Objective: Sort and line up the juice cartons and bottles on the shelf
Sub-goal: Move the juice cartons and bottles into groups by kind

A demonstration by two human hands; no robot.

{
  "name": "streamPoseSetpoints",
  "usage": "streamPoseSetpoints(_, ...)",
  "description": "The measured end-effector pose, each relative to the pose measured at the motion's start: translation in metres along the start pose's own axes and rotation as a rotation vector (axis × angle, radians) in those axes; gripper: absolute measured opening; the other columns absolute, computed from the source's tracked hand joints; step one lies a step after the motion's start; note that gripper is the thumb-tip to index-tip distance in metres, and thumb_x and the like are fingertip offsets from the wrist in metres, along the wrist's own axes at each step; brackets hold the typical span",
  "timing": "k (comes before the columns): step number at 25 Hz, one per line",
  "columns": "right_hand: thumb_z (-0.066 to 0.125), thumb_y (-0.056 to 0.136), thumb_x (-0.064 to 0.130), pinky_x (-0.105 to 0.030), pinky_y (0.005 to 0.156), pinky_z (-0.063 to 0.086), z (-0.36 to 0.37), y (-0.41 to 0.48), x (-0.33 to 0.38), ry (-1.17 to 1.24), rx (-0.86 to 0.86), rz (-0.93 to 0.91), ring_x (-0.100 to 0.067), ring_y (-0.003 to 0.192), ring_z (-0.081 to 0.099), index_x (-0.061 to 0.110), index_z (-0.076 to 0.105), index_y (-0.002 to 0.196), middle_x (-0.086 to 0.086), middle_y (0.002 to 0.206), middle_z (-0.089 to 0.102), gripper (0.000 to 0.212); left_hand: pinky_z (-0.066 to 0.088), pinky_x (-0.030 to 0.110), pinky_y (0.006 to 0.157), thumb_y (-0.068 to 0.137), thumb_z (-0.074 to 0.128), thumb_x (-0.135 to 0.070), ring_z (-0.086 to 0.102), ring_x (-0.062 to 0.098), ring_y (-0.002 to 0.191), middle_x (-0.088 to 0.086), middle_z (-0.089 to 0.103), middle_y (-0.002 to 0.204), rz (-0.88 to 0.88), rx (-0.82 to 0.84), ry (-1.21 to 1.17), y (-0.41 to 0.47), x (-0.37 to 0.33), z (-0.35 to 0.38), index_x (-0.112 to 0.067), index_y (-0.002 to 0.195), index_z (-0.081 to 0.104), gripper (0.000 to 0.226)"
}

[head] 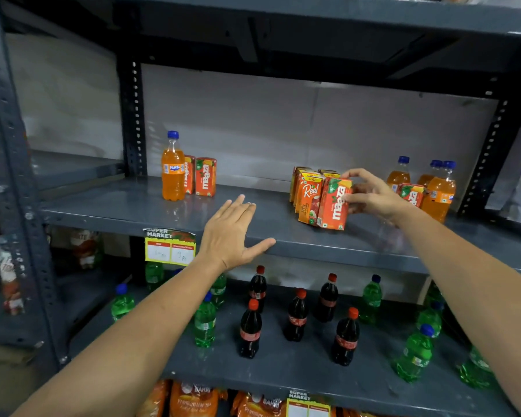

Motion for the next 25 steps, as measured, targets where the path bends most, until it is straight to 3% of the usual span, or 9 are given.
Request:
streamPoseSetpoints(6, 0.061, 0.087, 0.003, -0.022, 0.058, 0.058, 0.069, 0.014, 0.053, -0.039, 0.068, -0.105, -0.017, 0.094, 0.06, 0.02, 0.047, 0.114, -0.005, 0.104, 0.057, 0.035, 0.021, 0.039, 0.115, 0.081, 0.021, -0.077, 0.04, 0.024, 0.135, 0.014, 0.054, 0.136, -0.027, 0.044, 0.1, -0.022, 0.081, -0.025, -0.001, 0.13, 0.052, 0.096)
streamPoseSetpoints(10, 0.064, 0.087, 0.008, -0.019, 0.056, 0.056, 0.135, 0.046, 0.085, -0.096, 0.064, -0.163, -0.014, 0.089, 0.062, 0.023, 0.047, 0.114, -0.01, 0.103, 0.059, 0.035, 0.021, 0.041, 0.116, 0.079, 0.018, -0.081, 0.039, 0.023, 0.135, 0.014, 0.054, 0.136, -0.034, 0.088, 0.137, -0.038, 0.141, -0.028, 0.0, 0.131, 0.051, 0.102)
streamPoseSetpoints(12, 0.062, 0.088, 0.014, -0.023, 0.06, 0.058, 0.17, 0.065, 0.096, -0.146, 0.053, -0.169, -0.014, 0.093, 0.061, 0.027, 0.045, 0.113, -0.007, 0.109, 0.057, 0.033, 0.021, 0.043, 0.116, 0.078, 0.017, -0.082, 0.039, 0.023, 0.136, 0.013, 0.053, 0.137, -0.014, 0.102, 0.144, -0.041, 0.165, -0.03, 0.0, 0.132, 0.05, 0.104)
streamPoseSetpoints(15, 0.061, 0.09, 0.016, -0.038, 0.075, 0.06, 0.209, 0.094, 0.102, -0.17, 0.008, -0.144, -0.022, 0.104, 0.059, 0.024, 0.042, 0.116, -0.011, 0.115, 0.055, 0.033, 0.019, 0.044, 0.116, 0.076, 0.015, -0.084, 0.037, 0.022, 0.137, 0.011, 0.052, 0.138, 0.025, 0.145, 0.163, -0.041, 0.187, -0.028, -0.001, 0.134, 0.048, 0.106)
streamPoseSetpoints(19, 0.058, 0.091, 0.007, -0.035, 0.069, 0.057, 0.243, 0.125, 0.105, -0.181, -0.072, -0.093, -0.022, 0.1, 0.058, 0.014, 0.041, 0.125, -0.013, 0.107, 0.053, 0.039, 0.017, 0.042, 0.117, 0.074, 0.008, -0.086, 0.035, 0.018, 0.138, 0.007, 0.049, 0.142, 0.031, 0.15, 0.183, -0.043, 0.197, -0.019, -0.005, 0.137, 0.046, 0.109)
streamPoseSetpoints(21, 0.056, 0.091, 0.003, -0.036, 0.067, 0.057, 0.252, 0.135, 0.101, -0.172, -0.092, -0.059, -0.025, 0.097, 0.059, 0.013, 0.04, 0.126, -0.014, 0.105, 0.053, 0.04, 0.022, 0.042, 0.116, 0.074, 0.009, -0.085, 0.041, 0.018, 0.134, 0.008, 0.053, 0.138, 0.025, 0.114, 0.165, -0.044, 0.197, -0.017, -0.005, 0.134, 0.05, 0.108)
streamPoseSetpoints(25, 0.056, 0.092, 0.006, -0.047, 0.081, 0.058, 0.269, 0.145, 0.08, -0.203, -0.124, 0.027, -0.027, 0.105, 0.058, 0.018, 0.038, 0.127, -0.015, 0.113, 0.052, 0.042, 0.038, 0.042, 0.108, 0.076, 0.02, -0.084, 0.055, 0.021, 0.122, 0.01, 0.064, 0.125, 0.031, 0.003, 0.127, -0.046, 0.198, -0.015, -0.002, 0.122, 0.061, 0.102)
Point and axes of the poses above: each hand's wrist, its own y-axis towards the middle knuckle, its own z-axis out of the palm, x = y × z, the point moved 3 cm from there along y, towards the middle knuckle
